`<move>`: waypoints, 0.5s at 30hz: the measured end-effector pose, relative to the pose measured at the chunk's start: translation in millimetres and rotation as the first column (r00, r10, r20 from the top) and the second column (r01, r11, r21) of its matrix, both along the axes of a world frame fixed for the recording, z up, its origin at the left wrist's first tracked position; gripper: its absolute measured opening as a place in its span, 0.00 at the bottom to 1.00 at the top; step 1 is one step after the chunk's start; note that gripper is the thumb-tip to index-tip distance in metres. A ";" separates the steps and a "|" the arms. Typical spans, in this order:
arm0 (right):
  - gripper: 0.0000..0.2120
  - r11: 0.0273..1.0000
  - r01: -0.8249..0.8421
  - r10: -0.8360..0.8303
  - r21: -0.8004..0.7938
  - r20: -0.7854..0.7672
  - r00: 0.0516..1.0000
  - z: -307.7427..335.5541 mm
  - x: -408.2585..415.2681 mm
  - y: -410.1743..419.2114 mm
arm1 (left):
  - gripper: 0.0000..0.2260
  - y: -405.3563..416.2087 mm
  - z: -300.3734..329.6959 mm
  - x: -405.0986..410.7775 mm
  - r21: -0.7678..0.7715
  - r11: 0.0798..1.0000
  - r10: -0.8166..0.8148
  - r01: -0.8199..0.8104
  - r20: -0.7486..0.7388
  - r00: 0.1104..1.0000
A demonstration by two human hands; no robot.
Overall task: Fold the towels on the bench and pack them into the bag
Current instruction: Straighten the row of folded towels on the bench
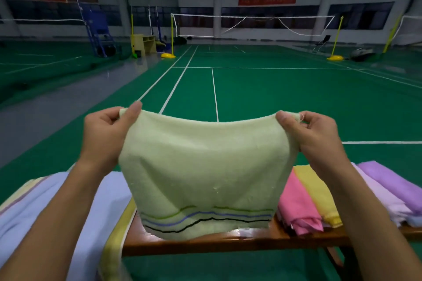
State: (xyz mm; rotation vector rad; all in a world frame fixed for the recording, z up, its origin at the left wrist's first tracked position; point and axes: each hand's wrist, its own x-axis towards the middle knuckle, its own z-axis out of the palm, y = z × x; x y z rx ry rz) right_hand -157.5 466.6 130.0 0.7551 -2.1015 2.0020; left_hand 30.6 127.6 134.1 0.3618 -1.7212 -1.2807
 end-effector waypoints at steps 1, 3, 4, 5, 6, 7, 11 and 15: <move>0.24 0.999 -0.034 0.034 -0.007 -0.002 0.999 6.3 6.1 2.3 | 0.21 1.6 5.9 5.5 0.045 0.999 -0.026 0.026 0.001 1.000; 0.20 0.993 -0.094 0.096 -0.072 0.030 0.995 16.4 14.2 3.9 | 0.18 2.5 16.6 15.3 0.106 0.989 -0.109 0.105 0.026 0.994; 0.17 0.986 -0.122 0.129 -0.111 0.059 0.990 18.9 15.6 2.9 | 0.17 2.5 19.7 18.2 0.123 0.983 -0.139 0.133 0.040 0.990; 0.15 0.979 -0.146 0.160 -0.143 0.089 0.983 19.5 15.8 0.9 | 0.17 0.2 19.4 19.1 0.123 0.982 -0.148 0.141 0.054 0.987; 0.13 0.974 -0.158 0.177 -0.164 0.115 0.977 17.1 13.3 -2.6 | 0.17 -2.9 16.4 17.2 0.116 0.985 -0.139 0.130 0.069 0.988; 0.12 0.976 -0.153 0.175 -0.158 0.135 0.975 11.3 8.7 -7.2 | 0.18 -7.6 9.3 12.9 0.110 0.989 -0.110 0.101 0.085 0.990; 0.14 0.996 -0.089 0.087 -0.001 0.219 0.972 -41.2 -26.1 -32.9 | 0.22 -33.8 -40.9 -13.6 0.144 0.989 -0.042 0.017 0.172 0.984; 0.24 0.967 0.012 -0.055 0.256 0.162 0.985 -113.5 -67.8 -65.3 | 0.27 -57.4 -102.2 -47.1 0.242 0.970 -0.028 -0.035 0.251 0.968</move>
